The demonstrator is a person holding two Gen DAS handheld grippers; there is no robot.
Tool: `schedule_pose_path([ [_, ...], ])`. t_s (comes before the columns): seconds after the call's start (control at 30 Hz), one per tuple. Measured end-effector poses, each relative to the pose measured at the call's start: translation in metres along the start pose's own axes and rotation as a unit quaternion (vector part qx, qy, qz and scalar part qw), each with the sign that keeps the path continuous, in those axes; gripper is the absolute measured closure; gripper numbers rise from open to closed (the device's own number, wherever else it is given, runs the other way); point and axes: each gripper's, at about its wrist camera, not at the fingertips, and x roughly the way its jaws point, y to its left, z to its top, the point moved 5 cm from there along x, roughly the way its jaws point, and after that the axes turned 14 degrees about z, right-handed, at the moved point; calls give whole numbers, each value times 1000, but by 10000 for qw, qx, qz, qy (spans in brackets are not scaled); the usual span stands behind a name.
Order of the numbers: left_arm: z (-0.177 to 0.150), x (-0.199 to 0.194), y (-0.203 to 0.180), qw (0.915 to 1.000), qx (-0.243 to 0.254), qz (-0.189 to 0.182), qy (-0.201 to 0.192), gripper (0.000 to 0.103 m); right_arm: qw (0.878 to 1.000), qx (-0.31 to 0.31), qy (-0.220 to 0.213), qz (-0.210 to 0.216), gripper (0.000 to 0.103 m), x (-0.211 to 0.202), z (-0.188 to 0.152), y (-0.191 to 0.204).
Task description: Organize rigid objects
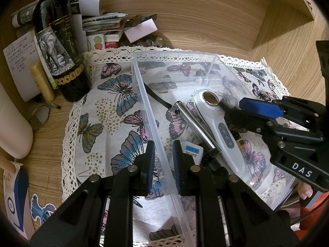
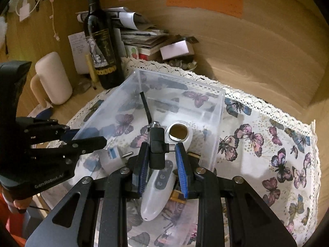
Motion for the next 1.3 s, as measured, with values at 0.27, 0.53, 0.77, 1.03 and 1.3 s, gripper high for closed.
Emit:
schedule_pose_path([
  [0.27, 0, -6, -2, 9998, 55, 122, -115, 86, 9992, 260, -295, 4, 52, -19, 3, -8],
  [0.53, 12, -48, -3, 9945, 25, 391, -975, 40, 9941, 267, -982, -375, 14, -67, 6, -13],
  [0.77, 20, -98, -15, 9826, -125, 231, -1839, 16, 9842, 353, -1566, -744, 0, -108, 2, -17],
  [1.03, 23, -143, -22, 9649, -337, 127, -2602, 2, 9738, 268, -2020, -1012, 0, -147, -8, -14],
  [1.3, 21, -156, -27, 9621, -377, 107, -2699, 2, 9692, 165, -2200, -1098, 0, -165, -14, -7],
])
